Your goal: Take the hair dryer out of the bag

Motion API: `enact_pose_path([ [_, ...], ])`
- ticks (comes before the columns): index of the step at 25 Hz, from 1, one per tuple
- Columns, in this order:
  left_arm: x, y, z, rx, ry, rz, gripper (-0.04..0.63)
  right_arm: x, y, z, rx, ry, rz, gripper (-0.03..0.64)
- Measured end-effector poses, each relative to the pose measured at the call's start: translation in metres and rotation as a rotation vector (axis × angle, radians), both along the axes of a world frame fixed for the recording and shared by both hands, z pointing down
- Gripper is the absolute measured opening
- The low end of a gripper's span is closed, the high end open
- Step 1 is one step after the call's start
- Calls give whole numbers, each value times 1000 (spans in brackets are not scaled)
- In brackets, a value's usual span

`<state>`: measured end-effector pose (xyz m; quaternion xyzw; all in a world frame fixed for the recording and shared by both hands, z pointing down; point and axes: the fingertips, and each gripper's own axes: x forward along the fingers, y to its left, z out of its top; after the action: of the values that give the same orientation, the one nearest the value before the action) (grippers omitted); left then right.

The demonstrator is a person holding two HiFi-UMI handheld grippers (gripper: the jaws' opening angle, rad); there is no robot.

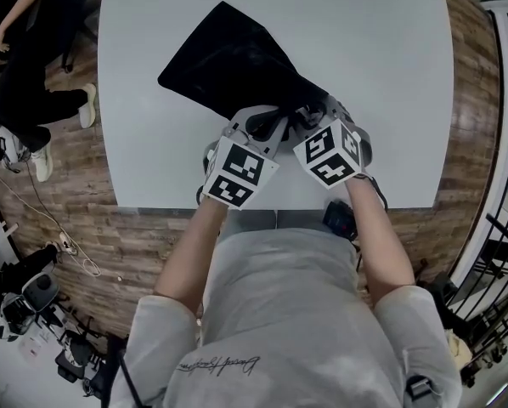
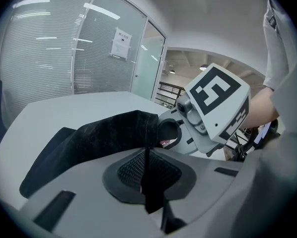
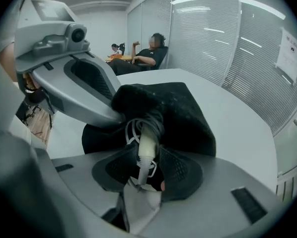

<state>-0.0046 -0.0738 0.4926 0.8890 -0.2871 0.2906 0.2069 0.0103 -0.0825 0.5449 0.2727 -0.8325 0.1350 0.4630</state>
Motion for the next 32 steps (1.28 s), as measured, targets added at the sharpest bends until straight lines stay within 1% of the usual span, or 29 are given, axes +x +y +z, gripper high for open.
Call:
enact_pose_path([
  [7,0,-2,-2,-2,0,-4,26,-9,-8,15,-84,43,-77,198],
  [11,0,-3,-1,-6,1,-4,26,-13,-10,26,-121,63,-105,207],
  [19,-2,-1,0,-6,0,-9,26,-17,-16,35,-144,84,-92,209],
  [24,-1,1,1,-13,7,-17,26,-13,-14,34,-148,61,-52,193],
  [32,-6,1,1,-4,-2,-21,26,-18,-16,20,-120,20,-34,189],
])
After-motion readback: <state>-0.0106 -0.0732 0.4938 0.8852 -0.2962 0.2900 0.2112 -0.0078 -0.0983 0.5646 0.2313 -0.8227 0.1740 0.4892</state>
